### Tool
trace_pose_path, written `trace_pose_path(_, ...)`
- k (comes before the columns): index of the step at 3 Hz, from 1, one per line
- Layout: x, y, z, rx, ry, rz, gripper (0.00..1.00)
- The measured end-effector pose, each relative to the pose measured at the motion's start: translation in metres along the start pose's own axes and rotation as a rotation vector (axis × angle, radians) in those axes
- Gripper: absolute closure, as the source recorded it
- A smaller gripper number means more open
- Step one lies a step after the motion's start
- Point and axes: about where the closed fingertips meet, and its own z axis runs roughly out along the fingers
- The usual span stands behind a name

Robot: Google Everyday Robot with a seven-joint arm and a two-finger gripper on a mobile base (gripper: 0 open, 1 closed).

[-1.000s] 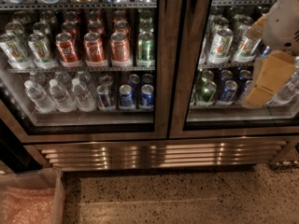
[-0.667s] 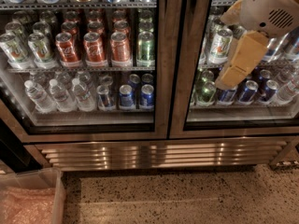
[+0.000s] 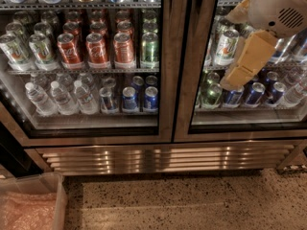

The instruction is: Open left fridge door

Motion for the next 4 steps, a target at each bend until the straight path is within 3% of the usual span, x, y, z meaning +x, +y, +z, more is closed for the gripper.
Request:
trace_pose_path(2, -0.07, -0.011, 0.018, -0.012, -0.131, -0.112, 0.0)
trace_pose_path(4, -0.069, -0.016, 0.02, 0.004, -0.129, -0.096, 0.0)
